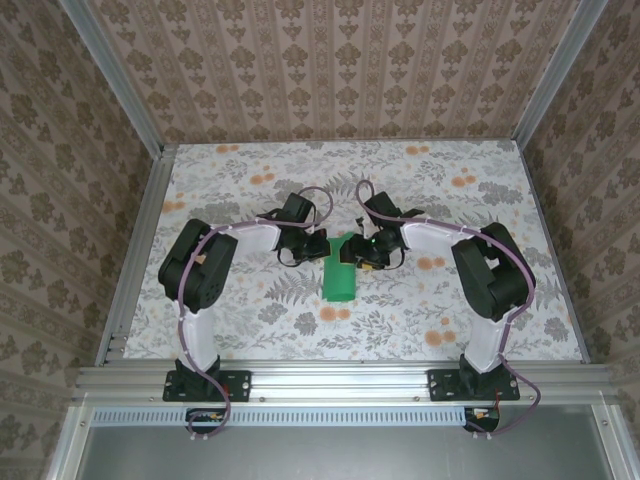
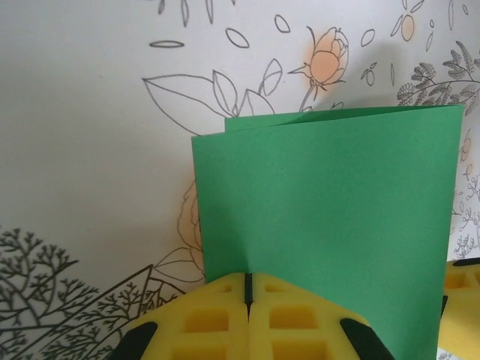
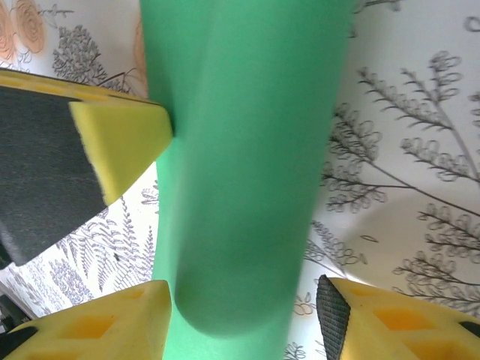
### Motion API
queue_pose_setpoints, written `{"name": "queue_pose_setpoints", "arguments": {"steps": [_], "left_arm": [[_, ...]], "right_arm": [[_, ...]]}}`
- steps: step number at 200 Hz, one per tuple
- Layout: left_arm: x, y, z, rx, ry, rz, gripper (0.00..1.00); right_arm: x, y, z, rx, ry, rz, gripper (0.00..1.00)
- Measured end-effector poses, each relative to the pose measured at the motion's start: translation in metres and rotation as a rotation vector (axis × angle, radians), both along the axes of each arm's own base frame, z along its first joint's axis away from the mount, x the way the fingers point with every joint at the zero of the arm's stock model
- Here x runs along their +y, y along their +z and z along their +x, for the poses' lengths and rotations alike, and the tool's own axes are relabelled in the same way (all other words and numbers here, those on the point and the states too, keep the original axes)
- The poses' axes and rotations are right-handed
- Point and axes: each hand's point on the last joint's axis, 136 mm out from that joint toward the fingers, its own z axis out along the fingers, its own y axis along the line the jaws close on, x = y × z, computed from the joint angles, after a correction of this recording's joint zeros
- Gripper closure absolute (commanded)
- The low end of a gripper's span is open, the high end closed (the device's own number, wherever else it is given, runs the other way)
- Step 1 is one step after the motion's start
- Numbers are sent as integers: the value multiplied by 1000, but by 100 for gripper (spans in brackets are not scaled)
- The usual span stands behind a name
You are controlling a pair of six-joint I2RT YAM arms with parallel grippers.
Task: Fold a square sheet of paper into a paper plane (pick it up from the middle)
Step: Fold the square sheet of paper in half at the center of the table.
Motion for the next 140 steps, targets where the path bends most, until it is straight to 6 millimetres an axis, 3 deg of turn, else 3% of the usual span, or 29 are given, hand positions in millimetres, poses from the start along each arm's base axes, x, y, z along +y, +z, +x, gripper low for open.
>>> {"name": "queue_pose_setpoints", "arguments": {"steps": [43,94,140], "left_arm": [[-3,1,-4,8,-11,-3,93],[-3,3,-2,6,-10,-7,83],[7,24,6,-52,37,-28,72]], "right_arm": [[0,-8,0,-2,20,-28,59],[-7,-14,1,-2,5,-55,64],[-16,-21,0,15,-18,-63,71]]}}
